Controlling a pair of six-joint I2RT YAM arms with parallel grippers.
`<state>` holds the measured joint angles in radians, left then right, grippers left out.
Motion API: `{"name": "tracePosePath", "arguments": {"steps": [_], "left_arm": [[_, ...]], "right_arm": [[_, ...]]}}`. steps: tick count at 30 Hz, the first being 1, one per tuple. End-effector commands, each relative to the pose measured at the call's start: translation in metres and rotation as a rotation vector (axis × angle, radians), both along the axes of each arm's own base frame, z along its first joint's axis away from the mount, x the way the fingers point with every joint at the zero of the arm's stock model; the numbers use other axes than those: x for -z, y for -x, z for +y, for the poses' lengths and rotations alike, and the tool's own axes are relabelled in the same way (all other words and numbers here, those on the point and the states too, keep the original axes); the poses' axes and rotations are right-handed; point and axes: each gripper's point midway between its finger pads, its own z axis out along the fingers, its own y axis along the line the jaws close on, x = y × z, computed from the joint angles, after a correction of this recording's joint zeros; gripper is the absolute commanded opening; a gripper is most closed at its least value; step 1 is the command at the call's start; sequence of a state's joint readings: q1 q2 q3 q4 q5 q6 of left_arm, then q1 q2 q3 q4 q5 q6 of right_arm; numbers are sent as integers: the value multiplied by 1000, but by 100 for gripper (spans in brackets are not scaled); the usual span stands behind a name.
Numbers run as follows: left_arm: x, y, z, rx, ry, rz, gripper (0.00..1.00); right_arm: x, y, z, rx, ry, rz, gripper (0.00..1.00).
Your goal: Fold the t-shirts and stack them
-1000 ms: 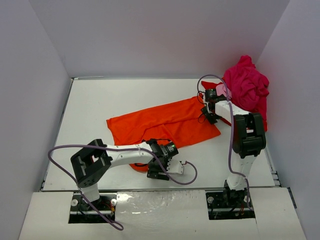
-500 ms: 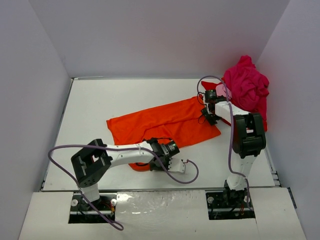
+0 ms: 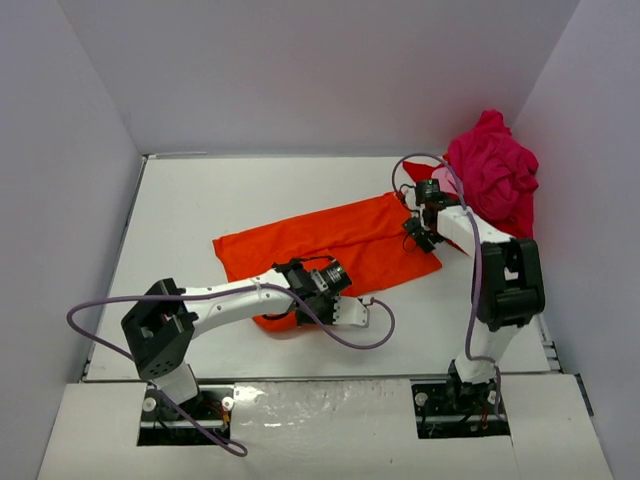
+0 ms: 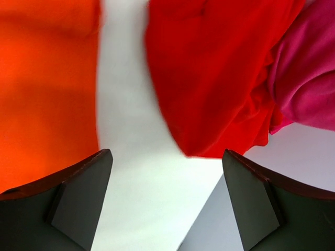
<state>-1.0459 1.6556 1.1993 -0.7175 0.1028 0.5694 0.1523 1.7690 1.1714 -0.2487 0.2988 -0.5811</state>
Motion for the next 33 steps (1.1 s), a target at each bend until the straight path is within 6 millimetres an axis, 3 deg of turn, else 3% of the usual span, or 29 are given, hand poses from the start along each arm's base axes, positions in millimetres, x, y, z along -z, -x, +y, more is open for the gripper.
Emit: {"name": "tracePosePath", "arguments": {"steps": [1,5,10,16,26,33], "left_arm": [[-12,-1,11,-3,12,-10,0],[-6,-1,18,-24,9,7,0],[-3,-11,32,-83,26,4,0],[-5,-18,42,-119,30,-7,0],[-7,-22,52,-138,22,-10,0],[-4,-20,60,-151,10,-11,0]], "right_arm": [[-26,27,26,-191,-95,65,83],[-26,53,44,-280,-172,180,81],[-6,77,61,-335,-187,294,77],[27,96,55,-329,-164,416,78],[62,111,38,-295,-103,539,77],[80,102,37,-265,-81,558,67]]}}
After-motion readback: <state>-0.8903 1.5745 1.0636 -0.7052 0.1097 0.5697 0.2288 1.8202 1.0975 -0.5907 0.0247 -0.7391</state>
